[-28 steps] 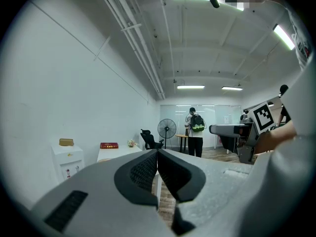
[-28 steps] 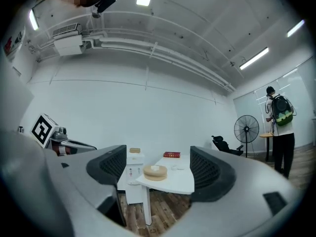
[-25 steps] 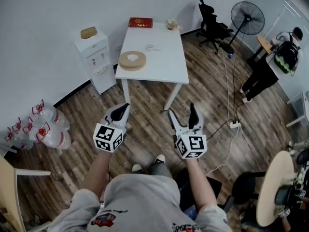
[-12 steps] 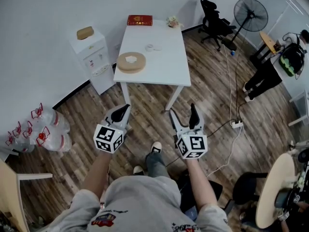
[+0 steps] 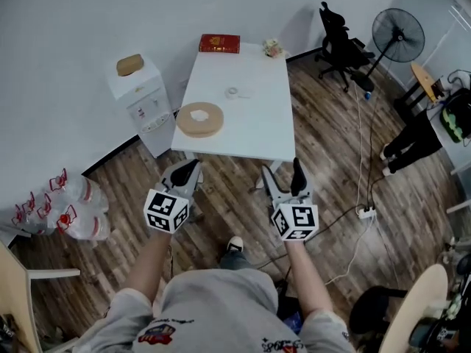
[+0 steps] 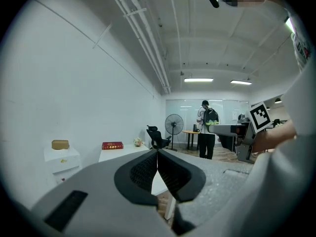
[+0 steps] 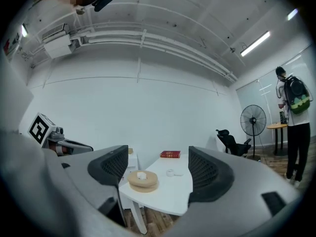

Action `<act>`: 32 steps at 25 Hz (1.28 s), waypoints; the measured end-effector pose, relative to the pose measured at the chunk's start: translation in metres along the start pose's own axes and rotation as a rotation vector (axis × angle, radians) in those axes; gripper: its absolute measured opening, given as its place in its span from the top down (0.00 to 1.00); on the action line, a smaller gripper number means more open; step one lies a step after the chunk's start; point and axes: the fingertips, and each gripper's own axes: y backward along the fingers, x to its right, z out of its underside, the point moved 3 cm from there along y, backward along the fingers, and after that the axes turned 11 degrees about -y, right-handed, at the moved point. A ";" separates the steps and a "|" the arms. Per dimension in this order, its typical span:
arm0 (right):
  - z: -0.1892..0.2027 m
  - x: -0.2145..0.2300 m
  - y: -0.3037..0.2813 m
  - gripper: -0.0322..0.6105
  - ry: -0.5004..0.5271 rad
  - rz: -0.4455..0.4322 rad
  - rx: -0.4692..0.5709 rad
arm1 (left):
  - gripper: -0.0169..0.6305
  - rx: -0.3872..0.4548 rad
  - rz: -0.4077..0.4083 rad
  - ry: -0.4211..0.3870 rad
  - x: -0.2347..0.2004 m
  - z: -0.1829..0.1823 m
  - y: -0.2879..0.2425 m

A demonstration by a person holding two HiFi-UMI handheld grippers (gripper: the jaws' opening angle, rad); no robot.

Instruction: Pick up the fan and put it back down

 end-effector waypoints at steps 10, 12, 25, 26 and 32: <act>-0.027 0.082 -0.117 0.39 -0.003 -0.124 -0.039 | 0.97 -0.011 -0.115 0.001 -0.034 -0.026 -0.106; -0.028 0.090 -0.135 0.40 -0.008 -0.140 -0.048 | 0.97 -0.017 -0.121 -0.001 -0.038 -0.027 -0.121; -0.022 0.123 -0.211 0.41 -0.025 -0.136 -0.071 | 0.97 -0.016 -0.105 0.002 -0.088 -0.022 -0.203; -0.022 0.123 -0.219 0.41 -0.020 -0.135 -0.068 | 0.97 -0.009 -0.101 0.002 -0.095 -0.021 -0.211; -0.023 0.130 -0.282 0.41 0.009 -0.128 -0.085 | 0.97 0.013 -0.073 0.007 -0.141 -0.022 -0.267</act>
